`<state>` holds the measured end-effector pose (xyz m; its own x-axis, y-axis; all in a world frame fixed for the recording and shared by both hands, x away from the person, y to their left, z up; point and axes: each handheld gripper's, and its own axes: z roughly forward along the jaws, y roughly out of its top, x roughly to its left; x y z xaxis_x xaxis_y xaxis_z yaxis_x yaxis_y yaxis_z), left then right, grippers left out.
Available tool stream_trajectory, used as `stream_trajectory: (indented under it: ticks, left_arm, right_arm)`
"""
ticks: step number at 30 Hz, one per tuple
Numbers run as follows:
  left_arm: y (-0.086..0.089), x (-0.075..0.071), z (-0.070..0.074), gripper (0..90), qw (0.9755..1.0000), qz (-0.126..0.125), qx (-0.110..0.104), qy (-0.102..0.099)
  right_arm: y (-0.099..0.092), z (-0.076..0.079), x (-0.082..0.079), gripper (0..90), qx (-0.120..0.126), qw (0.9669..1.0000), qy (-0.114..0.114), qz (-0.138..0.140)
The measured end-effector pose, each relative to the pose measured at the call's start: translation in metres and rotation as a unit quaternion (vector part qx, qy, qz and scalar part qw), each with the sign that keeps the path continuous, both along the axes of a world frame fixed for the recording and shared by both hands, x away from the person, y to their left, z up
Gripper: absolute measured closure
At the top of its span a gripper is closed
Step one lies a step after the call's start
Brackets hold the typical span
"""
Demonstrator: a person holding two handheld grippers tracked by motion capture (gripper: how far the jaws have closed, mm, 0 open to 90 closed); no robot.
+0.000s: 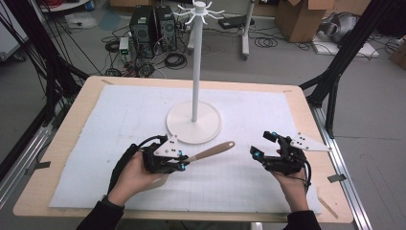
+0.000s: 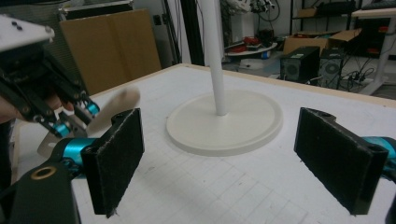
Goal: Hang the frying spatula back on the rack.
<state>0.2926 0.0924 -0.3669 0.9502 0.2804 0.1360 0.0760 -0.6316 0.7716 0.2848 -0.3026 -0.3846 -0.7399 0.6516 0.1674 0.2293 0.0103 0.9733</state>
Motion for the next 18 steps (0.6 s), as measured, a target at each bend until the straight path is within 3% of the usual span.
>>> stream_trajectory:
  ticks: [5, 6, 10, 12, 13, 14, 18]
  left_arm:
    - [0.007, -0.005, 0.009, 77.6, 0.9985, 0.028, -0.040, -0.026]
    - [0.009, -0.008, 0.011, 77.6, 0.9967, 0.040, -0.059, -0.039]
    - [0.012, -0.014, 0.014, 77.6, 0.9918, 0.057, -0.096, -0.062]
    - [0.014, -0.016, 0.016, 77.6, 0.9889, 0.065, -0.116, -0.066]
    - [0.014, -0.016, 0.016, 77.6, 0.9889, 0.065, -0.116, -0.066]
    - [0.015, -0.017, 0.017, 77.6, 0.9866, 0.068, -0.136, -0.059]
    - [0.016, -0.020, 0.020, 77.6, 0.9822, 0.079, -0.158, -0.065]
  right_arm:
    - [0.008, 0.002, -0.001, 15.1, -0.009, 0.9999, -0.003, 0.010]
    - [0.009, 0.002, -0.002, 15.1, -0.009, 0.9999, 0.001, 0.012]
    - [0.015, 0.004, -0.002, 15.1, -0.010, 0.9998, 0.000, 0.019]
    - [0.019, 0.005, -0.003, 15.1, -0.014, 0.9996, -0.001, 0.023]
    - [0.019, 0.005, -0.003, 15.1, -0.014, 0.9996, -0.001, 0.023]
    - [0.023, 0.007, -0.004, 15.1, -0.012, 0.9995, 0.000, 0.028]
    - [0.031, 0.013, -0.007, 15.1, -0.016, 0.9993, -0.008, 0.034]
